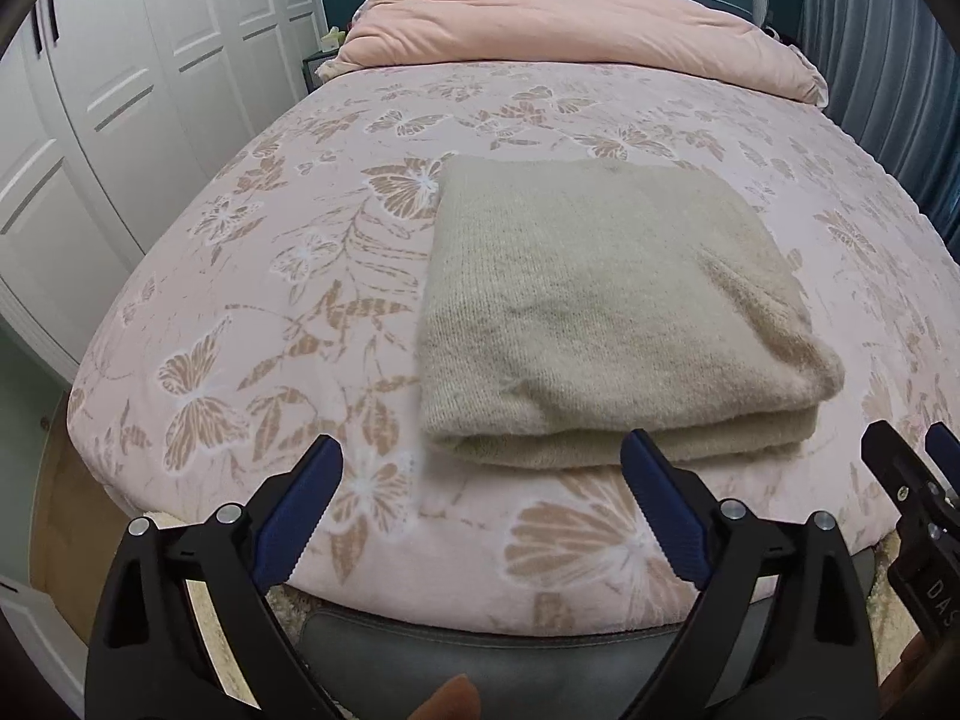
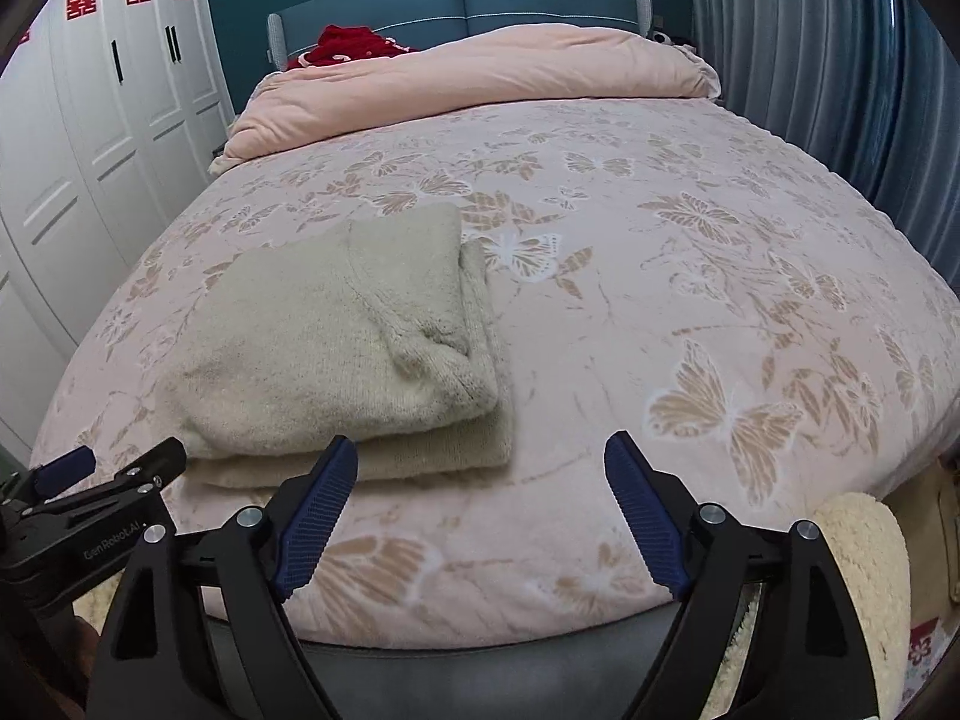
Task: Fold small clothes
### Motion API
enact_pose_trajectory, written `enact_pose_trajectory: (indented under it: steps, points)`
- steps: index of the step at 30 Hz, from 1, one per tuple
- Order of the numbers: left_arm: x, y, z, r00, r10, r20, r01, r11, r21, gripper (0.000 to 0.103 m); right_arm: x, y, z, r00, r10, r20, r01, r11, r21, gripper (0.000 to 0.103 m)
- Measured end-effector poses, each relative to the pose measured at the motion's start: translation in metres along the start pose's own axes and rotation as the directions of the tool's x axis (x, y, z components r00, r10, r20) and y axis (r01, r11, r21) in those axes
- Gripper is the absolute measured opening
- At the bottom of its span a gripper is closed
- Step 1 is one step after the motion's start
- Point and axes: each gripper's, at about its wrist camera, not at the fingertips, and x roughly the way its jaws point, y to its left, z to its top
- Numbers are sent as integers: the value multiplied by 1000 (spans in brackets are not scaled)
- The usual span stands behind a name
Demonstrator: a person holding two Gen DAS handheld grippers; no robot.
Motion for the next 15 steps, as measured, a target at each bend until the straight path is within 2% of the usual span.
enact_pose_trajectory:
  steps: [3,15]
  points:
    - [-5,-5,-9,1000,4,0,-4,1000,-3,94,-6,3,-9,999,-33,10,34,999,-41,84]
    - [-23,-16,-26,999,11,33,-12,1000,4,94,-21,13,-18,1000,-11,17,12,998,-67,86]
